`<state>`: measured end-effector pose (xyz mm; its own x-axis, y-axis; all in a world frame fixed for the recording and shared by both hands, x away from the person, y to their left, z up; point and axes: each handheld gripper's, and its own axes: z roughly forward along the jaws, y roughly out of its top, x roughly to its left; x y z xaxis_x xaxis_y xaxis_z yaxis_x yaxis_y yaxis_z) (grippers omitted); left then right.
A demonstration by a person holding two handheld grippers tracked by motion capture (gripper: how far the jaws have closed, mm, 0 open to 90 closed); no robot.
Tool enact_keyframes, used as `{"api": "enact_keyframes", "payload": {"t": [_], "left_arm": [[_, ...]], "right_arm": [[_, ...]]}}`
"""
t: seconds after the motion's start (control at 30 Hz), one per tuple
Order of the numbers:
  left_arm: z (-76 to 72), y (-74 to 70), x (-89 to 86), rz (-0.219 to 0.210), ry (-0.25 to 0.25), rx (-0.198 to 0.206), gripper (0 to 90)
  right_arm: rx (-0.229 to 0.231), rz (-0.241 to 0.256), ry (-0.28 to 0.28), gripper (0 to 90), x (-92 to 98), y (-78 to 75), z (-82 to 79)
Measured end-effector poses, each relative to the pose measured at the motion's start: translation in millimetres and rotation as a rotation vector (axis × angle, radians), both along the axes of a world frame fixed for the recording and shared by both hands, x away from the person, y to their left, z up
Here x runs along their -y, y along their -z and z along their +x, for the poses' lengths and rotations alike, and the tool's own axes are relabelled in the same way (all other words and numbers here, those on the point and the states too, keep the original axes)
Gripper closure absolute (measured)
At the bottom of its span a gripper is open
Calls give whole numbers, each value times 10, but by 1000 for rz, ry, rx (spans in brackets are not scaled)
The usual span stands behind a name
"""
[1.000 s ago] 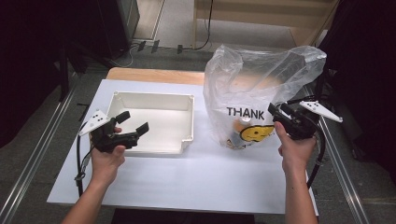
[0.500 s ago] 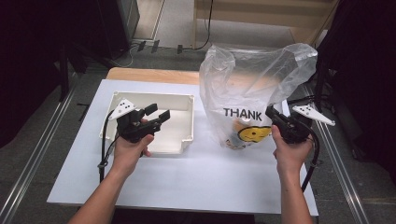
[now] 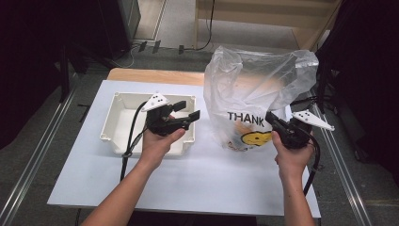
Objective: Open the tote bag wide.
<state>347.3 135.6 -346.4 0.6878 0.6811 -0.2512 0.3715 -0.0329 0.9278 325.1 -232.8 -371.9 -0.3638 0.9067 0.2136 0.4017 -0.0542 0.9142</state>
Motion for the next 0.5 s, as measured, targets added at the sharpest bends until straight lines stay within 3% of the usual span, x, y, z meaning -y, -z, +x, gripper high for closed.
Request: {"api": "enact_keyframes", "payload": {"t": [0.37, 0.4, 0.5], "left_arm": [[9, -159, 369, 24, -10, 63, 291], [15, -168, 387, 27, -6, 67, 305], [32, -167, 407, 17, 16, 57, 482]], "right_arm": [[-6, -11, -40, 887, -54, 26, -36], [-6, -10, -44, 887, -61, 22, -41], [-3, -17, -57, 886, -75, 17, -51]]}}
